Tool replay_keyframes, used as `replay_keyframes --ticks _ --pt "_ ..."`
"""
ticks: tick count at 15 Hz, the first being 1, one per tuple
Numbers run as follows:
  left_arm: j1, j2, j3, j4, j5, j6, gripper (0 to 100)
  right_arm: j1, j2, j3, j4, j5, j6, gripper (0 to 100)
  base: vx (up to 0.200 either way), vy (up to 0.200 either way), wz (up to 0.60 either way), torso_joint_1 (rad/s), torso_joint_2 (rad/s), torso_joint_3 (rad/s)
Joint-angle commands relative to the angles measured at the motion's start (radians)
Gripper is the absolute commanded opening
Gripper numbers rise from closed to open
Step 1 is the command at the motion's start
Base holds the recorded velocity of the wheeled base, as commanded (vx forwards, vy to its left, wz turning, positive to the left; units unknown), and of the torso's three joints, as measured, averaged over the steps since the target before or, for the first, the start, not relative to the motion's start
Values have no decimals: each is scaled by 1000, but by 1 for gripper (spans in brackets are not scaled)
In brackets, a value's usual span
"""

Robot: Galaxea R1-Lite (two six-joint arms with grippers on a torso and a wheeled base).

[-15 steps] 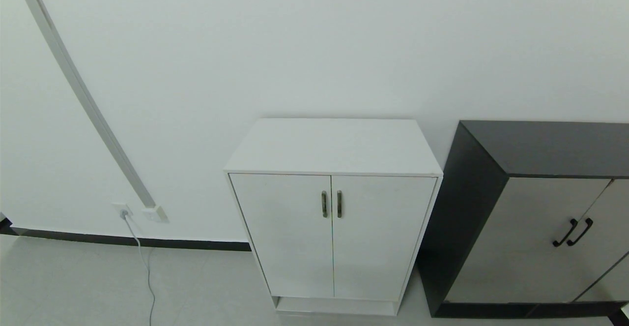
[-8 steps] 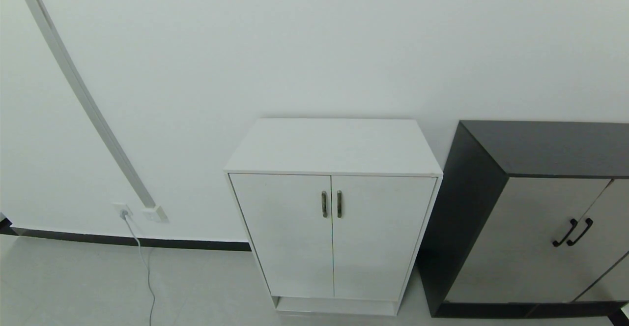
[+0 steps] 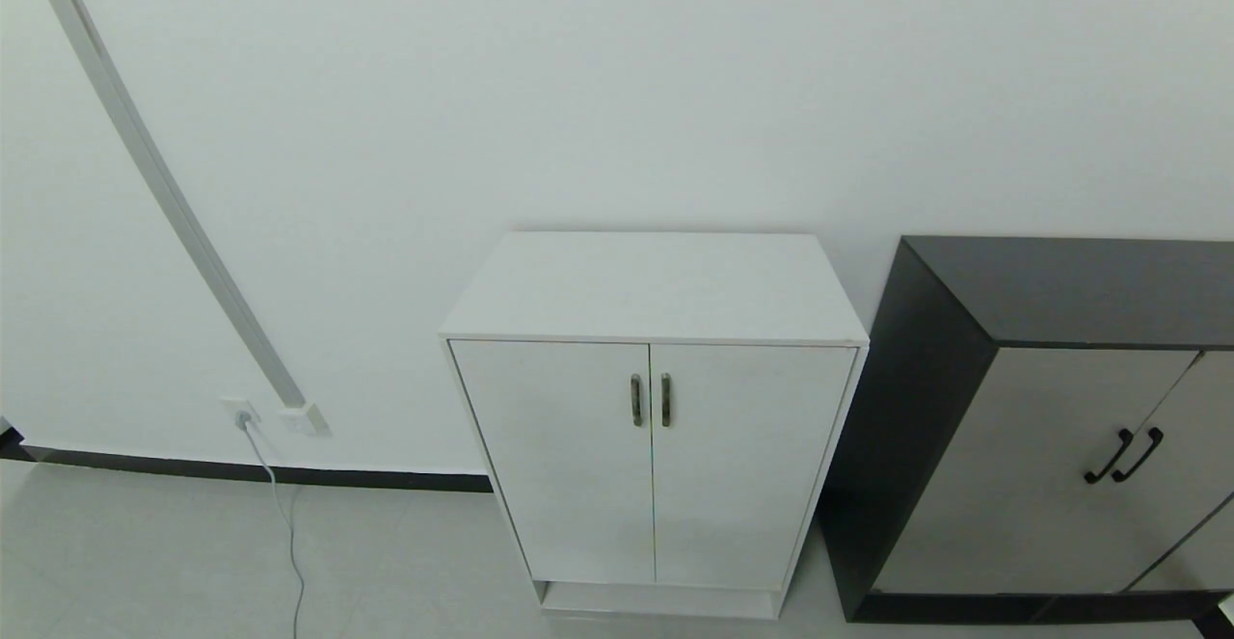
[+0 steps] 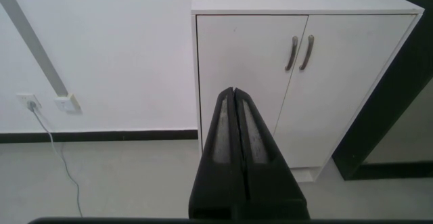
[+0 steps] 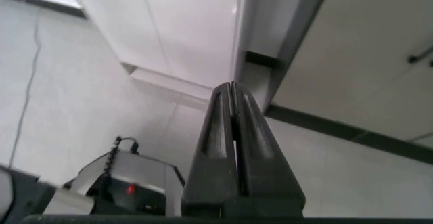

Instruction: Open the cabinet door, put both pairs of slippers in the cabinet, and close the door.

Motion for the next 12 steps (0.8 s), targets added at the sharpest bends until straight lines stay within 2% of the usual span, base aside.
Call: replay_keyframes --ticks 1,5,7,8,10,12 --pt "0 0 0 0 -1 -1 0 -27 -33 0 0 -1 0 0 0 0 0 0 0 0" --pt "0 0 0 0 1 -1 0 51 -205 3 34 113 4 0 0 0 0 0 0 0" --pt "0 0 0 0 -1 1 0 51 -170 0 44 128 -13 0 0 0 0 0 0 0" --pt "0 0 0 0 -1 1 0 8 -127 0 43 125 -13 0 0 0 0 0 0 0" --pt "0 0 0 0 -1 1 0 -156 -110 0 43 126 -26 0 0 0 0 0 0 0" --pt "0 0 0 0 -1 1 0 -229 -181 0 43 126 -28 0 0 0 0 0 0 0"
